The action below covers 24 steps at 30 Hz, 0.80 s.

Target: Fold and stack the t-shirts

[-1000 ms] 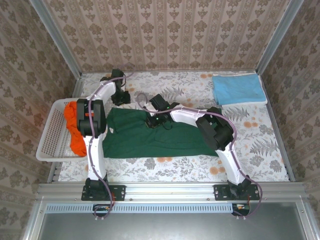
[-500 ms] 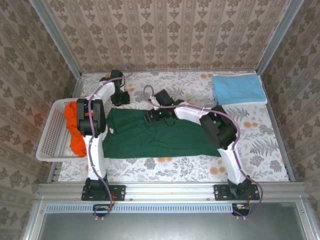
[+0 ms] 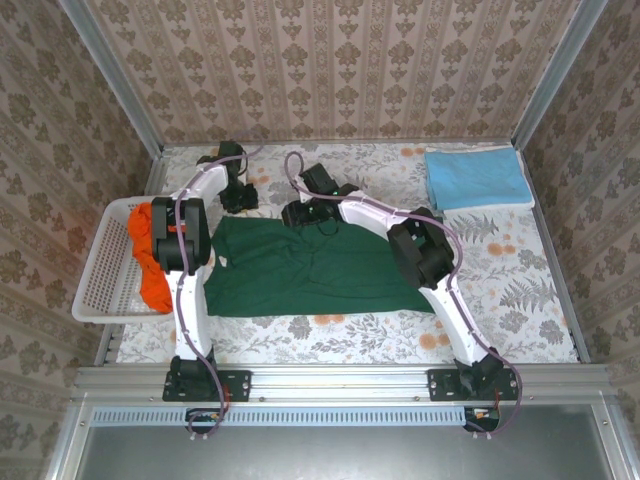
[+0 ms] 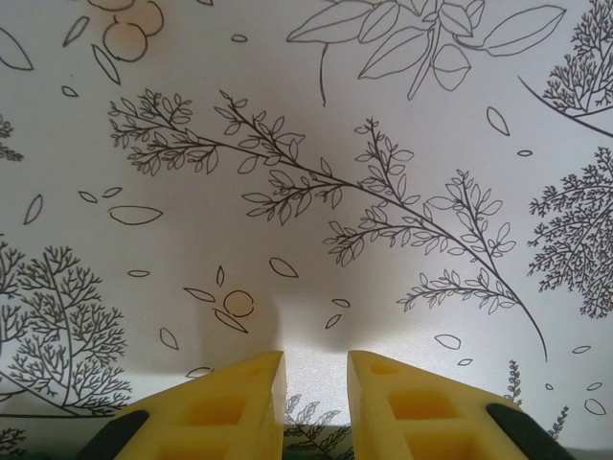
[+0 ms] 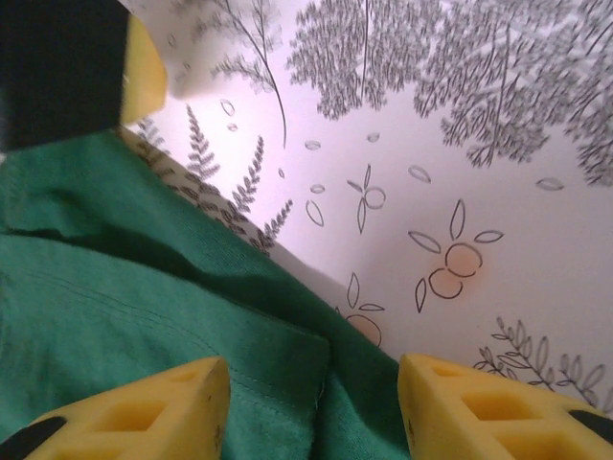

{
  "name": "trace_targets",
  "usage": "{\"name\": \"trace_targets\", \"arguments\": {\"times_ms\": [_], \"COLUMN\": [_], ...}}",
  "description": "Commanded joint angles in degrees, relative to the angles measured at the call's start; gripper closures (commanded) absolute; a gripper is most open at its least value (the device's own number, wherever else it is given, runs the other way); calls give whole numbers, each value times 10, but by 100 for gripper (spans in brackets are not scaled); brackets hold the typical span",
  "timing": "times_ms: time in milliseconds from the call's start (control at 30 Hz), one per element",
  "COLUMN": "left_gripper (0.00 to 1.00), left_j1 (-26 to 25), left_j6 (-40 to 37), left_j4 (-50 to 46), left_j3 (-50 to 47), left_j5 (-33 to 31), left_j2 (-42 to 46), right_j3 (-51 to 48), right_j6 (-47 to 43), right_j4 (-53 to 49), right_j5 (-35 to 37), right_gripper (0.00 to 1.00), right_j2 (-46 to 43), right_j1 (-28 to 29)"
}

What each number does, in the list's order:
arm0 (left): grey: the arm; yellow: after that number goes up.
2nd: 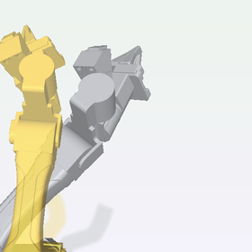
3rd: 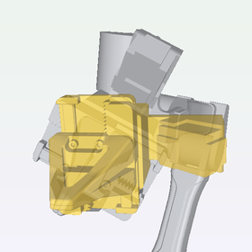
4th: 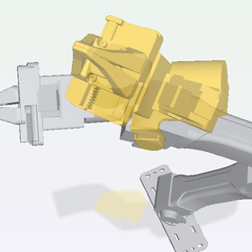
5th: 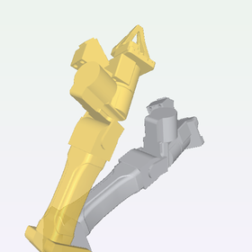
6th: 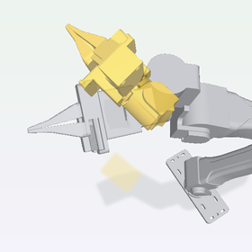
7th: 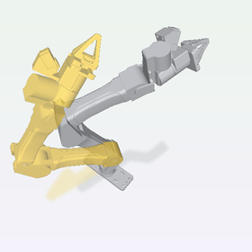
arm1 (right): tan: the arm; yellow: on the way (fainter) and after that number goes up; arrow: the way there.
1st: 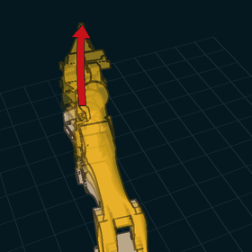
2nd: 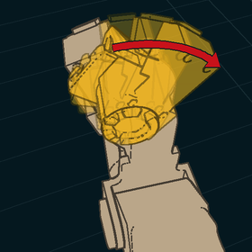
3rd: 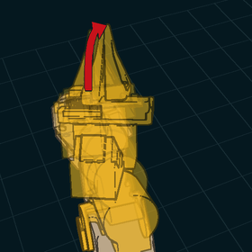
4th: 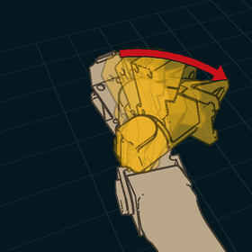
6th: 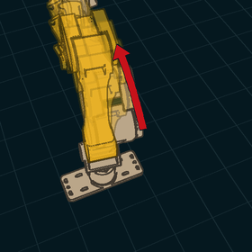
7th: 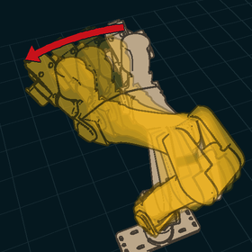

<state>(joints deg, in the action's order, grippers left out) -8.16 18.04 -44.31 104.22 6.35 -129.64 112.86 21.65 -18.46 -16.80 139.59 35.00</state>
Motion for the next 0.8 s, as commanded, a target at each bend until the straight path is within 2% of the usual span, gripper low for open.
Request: {"name": "trace_targets", "arguments": {"times_ms": [0, 633, 767], "left_gripper": [77, 77, 77], "left_j1": [4, 4, 4], "left_j6": [7, 5, 5], "left_j4": [-4, -4, -4], "left_j3": [-2, 0, 0], "left_j5": [11, 14, 14], "left_j2": [-1, -2, -2], "right_j3": [45, 148, 154], "right_j6": [10, -8, -8], "right_j4": [-43, -114, -117], "right_j5": [-16, -23, -30], "right_gripper": [50, 58, 65], "right_j2": [26, 86, 87], "right_j1": [5, 16, 18]}}
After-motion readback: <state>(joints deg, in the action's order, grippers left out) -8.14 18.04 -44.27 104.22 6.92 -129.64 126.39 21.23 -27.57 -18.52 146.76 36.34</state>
